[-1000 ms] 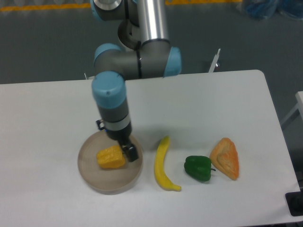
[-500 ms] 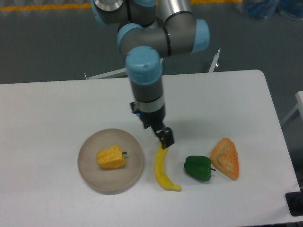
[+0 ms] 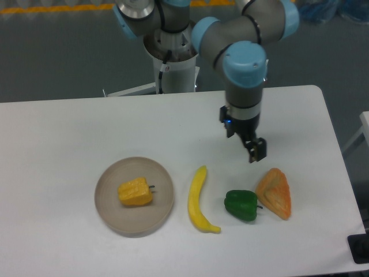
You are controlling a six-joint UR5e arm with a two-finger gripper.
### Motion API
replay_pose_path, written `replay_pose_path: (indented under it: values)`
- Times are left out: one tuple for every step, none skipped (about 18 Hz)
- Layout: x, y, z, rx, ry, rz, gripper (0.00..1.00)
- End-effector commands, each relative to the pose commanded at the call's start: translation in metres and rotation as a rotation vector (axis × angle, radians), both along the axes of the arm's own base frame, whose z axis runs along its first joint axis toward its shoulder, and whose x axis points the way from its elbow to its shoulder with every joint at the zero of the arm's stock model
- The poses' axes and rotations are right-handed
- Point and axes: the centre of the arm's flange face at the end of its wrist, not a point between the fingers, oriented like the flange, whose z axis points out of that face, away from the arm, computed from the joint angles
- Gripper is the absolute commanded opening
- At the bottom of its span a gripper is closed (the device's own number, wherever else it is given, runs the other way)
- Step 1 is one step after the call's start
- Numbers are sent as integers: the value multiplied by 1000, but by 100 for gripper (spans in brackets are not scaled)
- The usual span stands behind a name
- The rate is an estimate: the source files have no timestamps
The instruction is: Place the yellow pepper on the plate
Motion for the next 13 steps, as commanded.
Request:
replay_pose_path:
  values:
    - [-6,-4,-3,-6,-4,-9,100]
    - [-11,-5,-5,-7,-10,-14,100]
    - [-12,-5,-6,4,-22,-16,100]
    - [-15,-5,-9,15,-41,-11,100]
    - [-20,-5,-15,21,-60,-5,100]
    - [-20,-3,-20,20,-72,-5,100]
    - [-20,-3,-21,20,-74,-5,100]
    - [-21,-3,-22,18,-74,-5,100]
    - [-19,-2,-23,16,-74,-8,100]
    - [-20,0,-29,6,-77,-9,100]
    - [-21,0,-32,2,-80,-8,100]
    - [-20,1,-31,4,-80,-10,100]
    - [-20,1,-32,1,-81,-10,100]
